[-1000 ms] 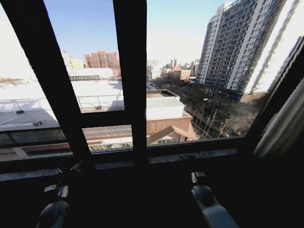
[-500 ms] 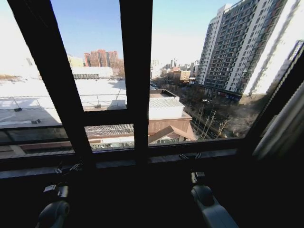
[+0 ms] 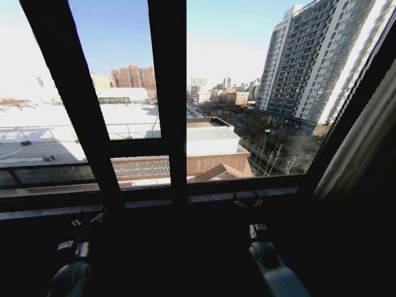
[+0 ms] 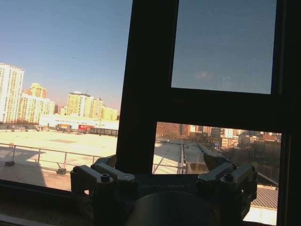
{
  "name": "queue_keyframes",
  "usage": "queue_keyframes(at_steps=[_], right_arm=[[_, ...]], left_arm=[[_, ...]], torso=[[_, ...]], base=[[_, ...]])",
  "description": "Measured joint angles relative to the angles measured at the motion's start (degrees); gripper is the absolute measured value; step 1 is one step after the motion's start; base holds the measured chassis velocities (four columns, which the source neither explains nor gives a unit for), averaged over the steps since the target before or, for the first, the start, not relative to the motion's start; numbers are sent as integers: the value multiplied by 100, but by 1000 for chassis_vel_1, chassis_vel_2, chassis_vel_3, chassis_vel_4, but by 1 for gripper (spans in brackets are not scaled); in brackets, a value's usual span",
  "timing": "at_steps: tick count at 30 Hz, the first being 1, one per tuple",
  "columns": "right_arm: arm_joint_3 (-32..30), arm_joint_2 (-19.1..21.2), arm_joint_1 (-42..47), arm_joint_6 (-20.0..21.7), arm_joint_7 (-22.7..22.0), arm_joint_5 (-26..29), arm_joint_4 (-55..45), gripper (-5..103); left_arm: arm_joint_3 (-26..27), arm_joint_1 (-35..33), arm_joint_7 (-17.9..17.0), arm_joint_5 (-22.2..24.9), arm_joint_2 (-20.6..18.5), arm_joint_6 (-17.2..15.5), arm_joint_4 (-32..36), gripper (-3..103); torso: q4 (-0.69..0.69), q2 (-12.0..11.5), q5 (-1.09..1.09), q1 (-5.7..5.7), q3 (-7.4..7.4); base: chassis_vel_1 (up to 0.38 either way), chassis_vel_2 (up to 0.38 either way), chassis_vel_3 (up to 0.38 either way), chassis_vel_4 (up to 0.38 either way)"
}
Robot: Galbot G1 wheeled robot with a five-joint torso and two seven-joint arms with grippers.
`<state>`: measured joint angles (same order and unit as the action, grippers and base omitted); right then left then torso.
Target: Open the curtains by pulling them apart, changing their state from closed to fully open.
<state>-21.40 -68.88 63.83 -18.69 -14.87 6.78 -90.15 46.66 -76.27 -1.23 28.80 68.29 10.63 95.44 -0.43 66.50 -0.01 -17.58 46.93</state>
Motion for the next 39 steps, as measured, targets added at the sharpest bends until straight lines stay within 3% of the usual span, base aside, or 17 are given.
queue_keyframes(at_steps=[15,31,39], right_arm=[[0,0,1,0,0,0,0,100],[0,0,-1,0,0,0,0,100],[0,0,0,0,0,0,0,100]], left_arm=[[1,-2,1,0,0,0,0,100],[-1,2,1,0,0,-1,1,100],[1,-1,1,0,0,-1,0,100]], torso=[[2,4,0,5,-2],[-1,-5,2,-8,3],[0,-1,1,1,0]], base=[[319,-302,-304,300],[23,-24,-27,31],[201,-189,-218,198]])
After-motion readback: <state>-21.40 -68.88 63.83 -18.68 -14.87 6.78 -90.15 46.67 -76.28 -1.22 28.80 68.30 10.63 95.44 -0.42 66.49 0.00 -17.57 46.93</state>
